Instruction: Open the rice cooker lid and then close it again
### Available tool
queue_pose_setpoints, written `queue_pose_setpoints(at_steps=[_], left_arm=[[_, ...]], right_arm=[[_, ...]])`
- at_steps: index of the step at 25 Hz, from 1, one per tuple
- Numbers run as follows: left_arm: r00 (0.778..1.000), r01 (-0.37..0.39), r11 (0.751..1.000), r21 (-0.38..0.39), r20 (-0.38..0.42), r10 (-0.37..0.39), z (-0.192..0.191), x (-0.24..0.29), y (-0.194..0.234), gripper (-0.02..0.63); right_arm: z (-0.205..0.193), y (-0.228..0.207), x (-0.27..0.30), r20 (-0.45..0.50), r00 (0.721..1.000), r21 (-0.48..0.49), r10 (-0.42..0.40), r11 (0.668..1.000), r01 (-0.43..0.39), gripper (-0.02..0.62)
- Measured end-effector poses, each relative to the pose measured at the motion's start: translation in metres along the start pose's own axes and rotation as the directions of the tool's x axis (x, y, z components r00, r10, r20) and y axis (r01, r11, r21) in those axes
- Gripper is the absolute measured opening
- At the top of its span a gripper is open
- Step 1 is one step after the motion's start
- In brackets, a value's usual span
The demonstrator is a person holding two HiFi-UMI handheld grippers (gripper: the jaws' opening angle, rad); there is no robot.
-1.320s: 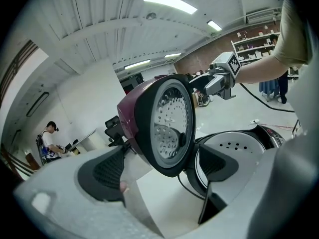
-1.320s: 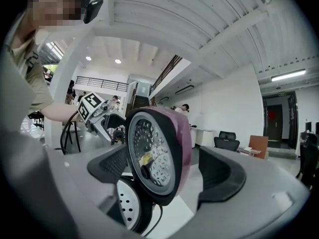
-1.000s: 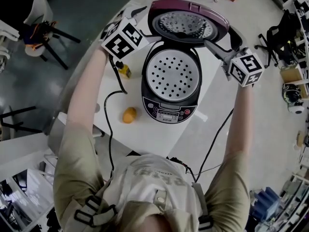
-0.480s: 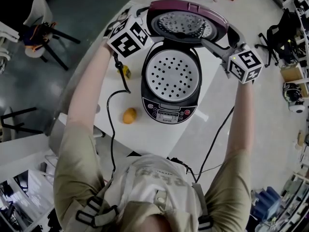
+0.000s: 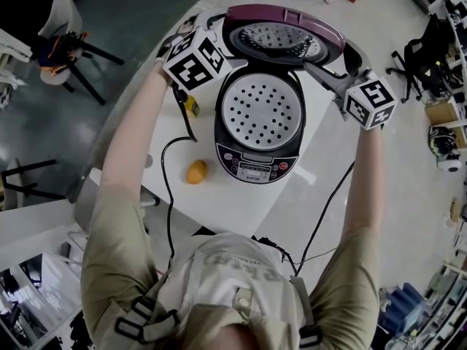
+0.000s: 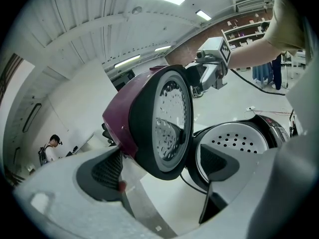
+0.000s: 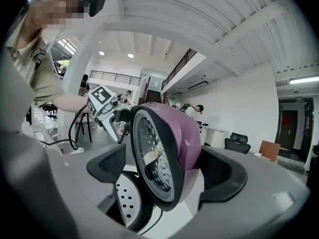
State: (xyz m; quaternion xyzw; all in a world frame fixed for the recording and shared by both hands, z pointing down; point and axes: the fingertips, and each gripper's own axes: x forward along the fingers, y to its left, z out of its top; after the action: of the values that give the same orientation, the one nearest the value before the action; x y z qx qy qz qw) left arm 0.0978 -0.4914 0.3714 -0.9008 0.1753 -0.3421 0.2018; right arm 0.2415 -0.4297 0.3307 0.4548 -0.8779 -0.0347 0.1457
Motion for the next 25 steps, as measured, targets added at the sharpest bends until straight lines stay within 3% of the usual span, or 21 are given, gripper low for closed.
queue_pose_setpoints(at_steps=[25], left_arm=[[0.997, 0.038, 0.999, 0.038, -0.070, -0.035, -0.021, -0.045, -0.086, 0.511]], right_arm=[[-0.034, 0.080, -0.047, -0.127, 0.990, -0.105, 0.068, 0.991, -0.082, 0.446]])
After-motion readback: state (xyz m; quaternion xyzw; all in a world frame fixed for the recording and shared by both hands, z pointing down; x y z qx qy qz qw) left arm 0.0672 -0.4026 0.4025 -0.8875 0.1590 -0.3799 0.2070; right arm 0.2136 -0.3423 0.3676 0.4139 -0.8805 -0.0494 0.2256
